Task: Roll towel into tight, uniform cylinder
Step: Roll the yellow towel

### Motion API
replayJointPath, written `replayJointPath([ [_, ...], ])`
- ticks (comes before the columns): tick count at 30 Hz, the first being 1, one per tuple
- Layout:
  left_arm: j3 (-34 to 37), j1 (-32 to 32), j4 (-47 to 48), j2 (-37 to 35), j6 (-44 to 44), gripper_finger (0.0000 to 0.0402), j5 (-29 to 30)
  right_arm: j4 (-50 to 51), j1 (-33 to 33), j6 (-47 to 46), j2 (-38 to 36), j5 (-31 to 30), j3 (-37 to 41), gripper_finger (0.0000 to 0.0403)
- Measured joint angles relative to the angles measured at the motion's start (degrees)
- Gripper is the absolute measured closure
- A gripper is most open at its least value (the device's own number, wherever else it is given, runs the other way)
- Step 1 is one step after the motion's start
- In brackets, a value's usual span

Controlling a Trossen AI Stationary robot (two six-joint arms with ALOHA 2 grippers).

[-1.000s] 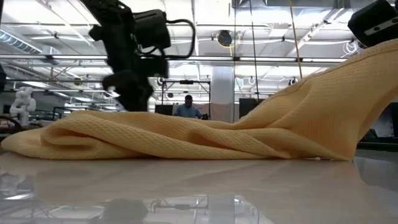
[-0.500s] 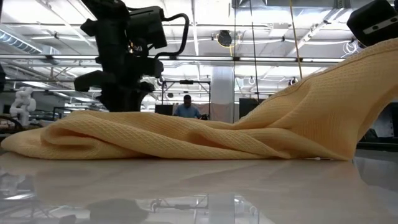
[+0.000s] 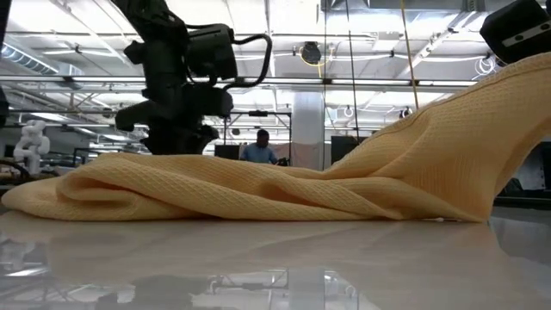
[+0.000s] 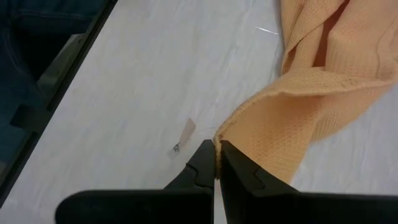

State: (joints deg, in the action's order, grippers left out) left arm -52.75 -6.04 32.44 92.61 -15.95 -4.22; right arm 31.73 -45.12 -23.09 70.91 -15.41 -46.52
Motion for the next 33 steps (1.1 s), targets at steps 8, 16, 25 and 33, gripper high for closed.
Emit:
replayJointPath([
  [8,0.0,0.1,1.3,2.1,-1.2,0.0208,-0.3,0.0,0.0,0.0,0.0,0.0,0.0,0.0402],
  [16,0.0,0.2,2.9,2.5,-3.8,0.0312,-0.3,0.2,0.0,0.5,0.0,-0.8,0.0,0.0402],
  [25,-1.9,0.6,5.0,0.9,-2.6,0.0396,6.4,1.4,0.0,1.7,0.0,-5.5,0.0,0.0402],
  [33,-6.6,3.2,9.6,-7.2,-1.7,0.0400,24.4,7.4,0.2,1.7,-1.5,-24.6,0.0,0.0402],
])
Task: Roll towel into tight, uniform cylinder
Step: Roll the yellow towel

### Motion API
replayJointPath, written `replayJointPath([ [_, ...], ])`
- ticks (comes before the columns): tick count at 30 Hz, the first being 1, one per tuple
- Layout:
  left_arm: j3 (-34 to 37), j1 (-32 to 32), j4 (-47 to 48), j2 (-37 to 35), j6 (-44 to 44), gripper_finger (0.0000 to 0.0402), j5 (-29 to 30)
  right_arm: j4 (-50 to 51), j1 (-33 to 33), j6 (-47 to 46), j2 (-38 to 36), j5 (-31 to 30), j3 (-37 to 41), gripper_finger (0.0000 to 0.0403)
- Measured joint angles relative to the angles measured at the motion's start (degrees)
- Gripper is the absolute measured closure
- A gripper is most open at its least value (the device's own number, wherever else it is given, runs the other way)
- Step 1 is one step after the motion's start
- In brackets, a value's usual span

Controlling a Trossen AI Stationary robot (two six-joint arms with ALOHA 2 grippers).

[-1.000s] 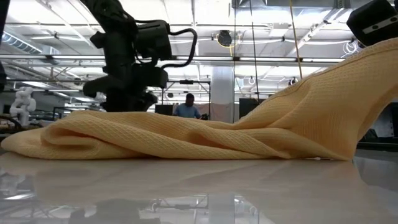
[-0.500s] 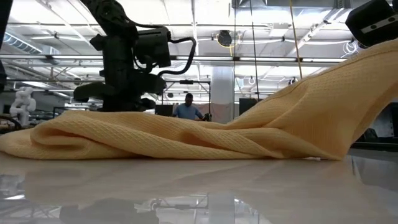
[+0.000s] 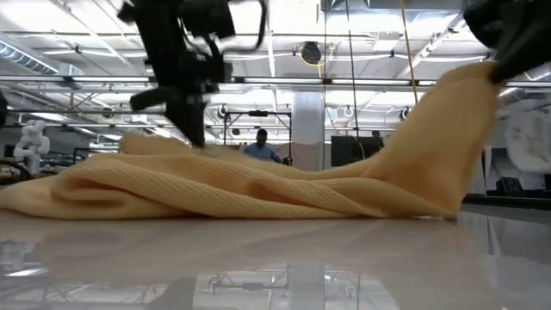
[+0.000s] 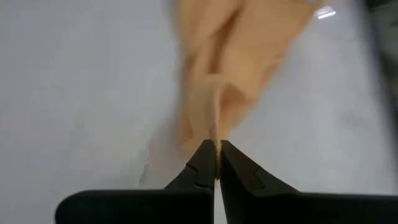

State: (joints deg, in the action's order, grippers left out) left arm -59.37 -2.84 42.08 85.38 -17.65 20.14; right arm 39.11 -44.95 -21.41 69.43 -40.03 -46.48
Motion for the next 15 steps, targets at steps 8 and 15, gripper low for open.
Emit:
replayJointPath([
  [8,-3.9,8.2,1.9,-12.4,3.2,0.0401,20.4,3.4,0.0,2.0,-8.7,-25.2,0.0,0.0402],
  [15,-3.7,18.2,2.8,-17.7,16.4,0.0401,9.5,-0.9,0.2,5.8,-16.4,-23.7,0.0,0.0402],
])
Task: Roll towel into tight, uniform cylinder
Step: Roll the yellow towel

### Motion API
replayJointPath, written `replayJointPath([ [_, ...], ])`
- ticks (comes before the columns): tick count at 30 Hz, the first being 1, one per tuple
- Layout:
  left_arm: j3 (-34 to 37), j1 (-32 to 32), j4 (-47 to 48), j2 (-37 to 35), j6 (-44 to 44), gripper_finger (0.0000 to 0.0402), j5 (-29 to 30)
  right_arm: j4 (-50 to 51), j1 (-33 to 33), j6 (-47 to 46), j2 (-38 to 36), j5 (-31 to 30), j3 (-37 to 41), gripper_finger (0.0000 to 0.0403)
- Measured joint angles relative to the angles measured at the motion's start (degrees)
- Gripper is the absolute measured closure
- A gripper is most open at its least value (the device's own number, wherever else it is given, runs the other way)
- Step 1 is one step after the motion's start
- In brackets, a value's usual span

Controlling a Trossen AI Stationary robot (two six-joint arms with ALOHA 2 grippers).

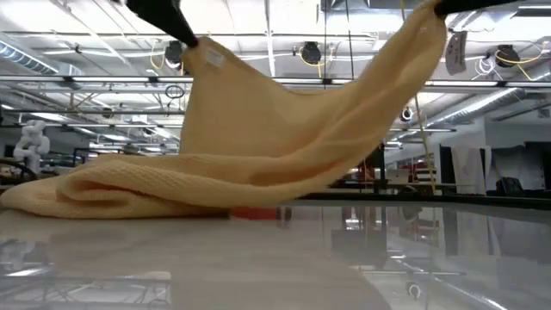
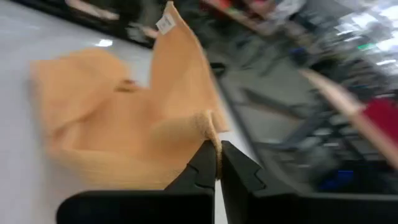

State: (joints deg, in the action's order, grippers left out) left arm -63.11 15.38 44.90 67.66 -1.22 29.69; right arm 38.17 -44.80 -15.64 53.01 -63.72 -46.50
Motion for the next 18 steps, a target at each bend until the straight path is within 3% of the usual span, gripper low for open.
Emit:
replayJointPath([
  [3,1.5,5.0,-1.1,0.8,5.3,0.0401,-3.3,-0.3,0.0,-2.5,-0.7,10.2,0.0,0.0403],
  [9,5.9,9.7,-4.3,6.9,11.1,0.0401,-0.1,-0.1,0.0,-8.9,1.6,22.8,0.0,0.0403],
  [13,7.3,8.7,-6.6,13.2,11.9,0.0401,10.9,0.3,0.1,-9.2,3.8,22.8,0.0,0.0403],
  [15,7.6,7.4,-7.7,16.0,11.3,0.0401,11.2,0.3,0.6,-9.5,4.5,20.8,0.0,0.0403],
  [18,7.6,4.8,-8.5,19.3,11.3,0.0401,5.8,0.6,1.4,-10.8,5.2,18.7,0.0,0.0403],
])
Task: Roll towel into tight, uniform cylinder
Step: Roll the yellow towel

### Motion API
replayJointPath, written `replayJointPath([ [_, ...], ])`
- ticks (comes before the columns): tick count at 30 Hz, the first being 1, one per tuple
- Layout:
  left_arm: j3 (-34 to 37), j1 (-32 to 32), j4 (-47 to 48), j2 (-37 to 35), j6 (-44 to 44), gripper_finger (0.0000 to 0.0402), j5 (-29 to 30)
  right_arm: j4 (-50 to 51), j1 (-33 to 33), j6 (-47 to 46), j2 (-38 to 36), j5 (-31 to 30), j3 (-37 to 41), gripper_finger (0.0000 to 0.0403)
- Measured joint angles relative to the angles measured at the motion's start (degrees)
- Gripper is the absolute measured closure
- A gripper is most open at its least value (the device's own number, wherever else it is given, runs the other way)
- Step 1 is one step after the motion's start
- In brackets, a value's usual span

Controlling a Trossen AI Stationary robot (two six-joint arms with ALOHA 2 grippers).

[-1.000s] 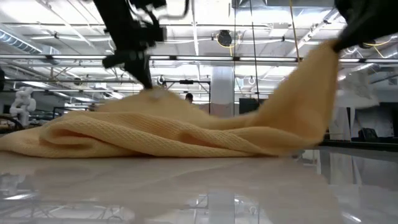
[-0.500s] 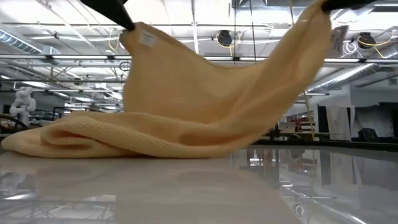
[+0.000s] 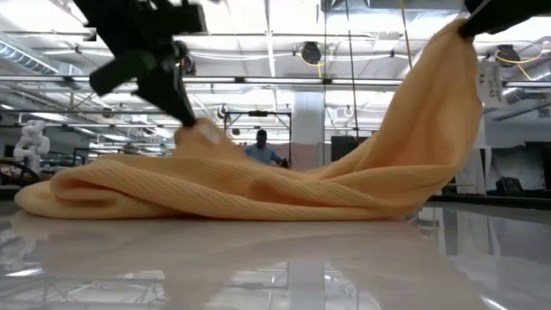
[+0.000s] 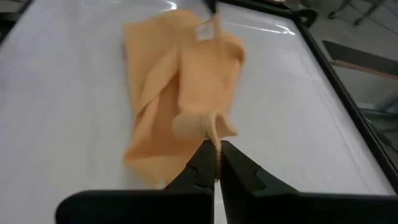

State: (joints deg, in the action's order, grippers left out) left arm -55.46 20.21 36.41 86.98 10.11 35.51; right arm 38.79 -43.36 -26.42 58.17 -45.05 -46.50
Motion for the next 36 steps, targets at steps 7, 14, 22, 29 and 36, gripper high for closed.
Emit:
replayJointPath([
  [7,0.0,-3.4,0.2,3.3,1.6,0.0370,-7.9,0.1,1.5,-0.1,0.2,-0.1,0.0,0.0403],
  [14,0.0,-3.3,4.1,-2.1,1.7,0.0284,-9.8,0.5,1.6,0.1,0.2,0.3,0.0,0.0403],
  [22,5.0,-6.0,0.7,-7.5,1.0,0.0243,-0.5,0.5,1.5,0.3,0.2,1.9,0.0,0.0403],
  [29,14.9,-17.7,-13.6,-8.3,1.0,0.0242,-9.1,0.5,1.5,1.4,0.2,2.6,0.0,0.0403],
  [36,19.3,-25.3,-23.3,-12.9,-4.7,0.0241,-28.8,0.4,1.5,1.7,0.3,4.1,0.0,0.0403],
])
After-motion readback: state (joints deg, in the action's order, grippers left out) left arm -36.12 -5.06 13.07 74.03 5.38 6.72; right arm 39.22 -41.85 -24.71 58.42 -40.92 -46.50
